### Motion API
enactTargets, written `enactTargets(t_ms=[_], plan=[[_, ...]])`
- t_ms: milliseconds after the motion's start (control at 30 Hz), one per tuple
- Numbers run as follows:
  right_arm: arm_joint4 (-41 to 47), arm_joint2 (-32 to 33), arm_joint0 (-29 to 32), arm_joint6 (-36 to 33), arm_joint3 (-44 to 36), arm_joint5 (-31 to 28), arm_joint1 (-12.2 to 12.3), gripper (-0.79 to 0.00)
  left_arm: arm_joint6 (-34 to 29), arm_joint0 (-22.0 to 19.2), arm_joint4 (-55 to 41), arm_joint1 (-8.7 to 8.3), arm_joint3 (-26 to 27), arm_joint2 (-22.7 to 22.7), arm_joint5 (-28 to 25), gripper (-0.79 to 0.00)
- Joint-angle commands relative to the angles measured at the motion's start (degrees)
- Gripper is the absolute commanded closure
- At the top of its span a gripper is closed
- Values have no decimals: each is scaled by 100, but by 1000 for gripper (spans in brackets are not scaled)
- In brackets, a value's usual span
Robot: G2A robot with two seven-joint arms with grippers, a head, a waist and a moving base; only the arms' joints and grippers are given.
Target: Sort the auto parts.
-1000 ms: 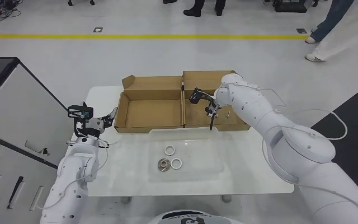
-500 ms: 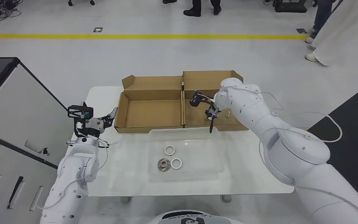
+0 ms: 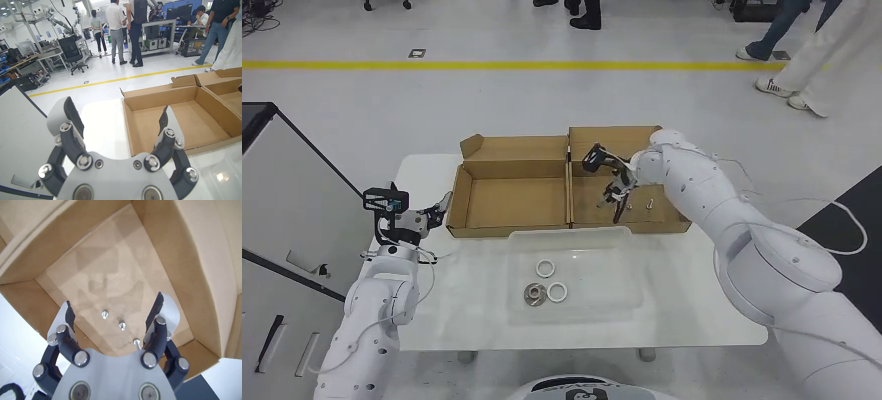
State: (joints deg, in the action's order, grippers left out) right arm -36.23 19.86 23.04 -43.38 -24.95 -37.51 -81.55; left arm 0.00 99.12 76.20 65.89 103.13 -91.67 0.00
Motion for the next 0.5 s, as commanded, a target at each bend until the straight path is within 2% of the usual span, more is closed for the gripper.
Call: enactTargets(t_ms=[0, 167, 267, 467], plan=[[133, 151, 14, 282, -97, -213, 98, -785, 0, 0, 0, 0, 0, 0, 0, -785], [481, 509, 119, 530, -373, -651, 375, -785, 0, 0, 0, 0, 0, 0, 0, -785], [783, 816, 262, 626, -775, -1002, 619, -785, 0, 0, 0, 0, 0, 0, 0, -785], [1591, 1777, 925, 488, -2222, -1451, 1336, -785, 0, 0, 0, 0, 0, 0, 0, -785]])
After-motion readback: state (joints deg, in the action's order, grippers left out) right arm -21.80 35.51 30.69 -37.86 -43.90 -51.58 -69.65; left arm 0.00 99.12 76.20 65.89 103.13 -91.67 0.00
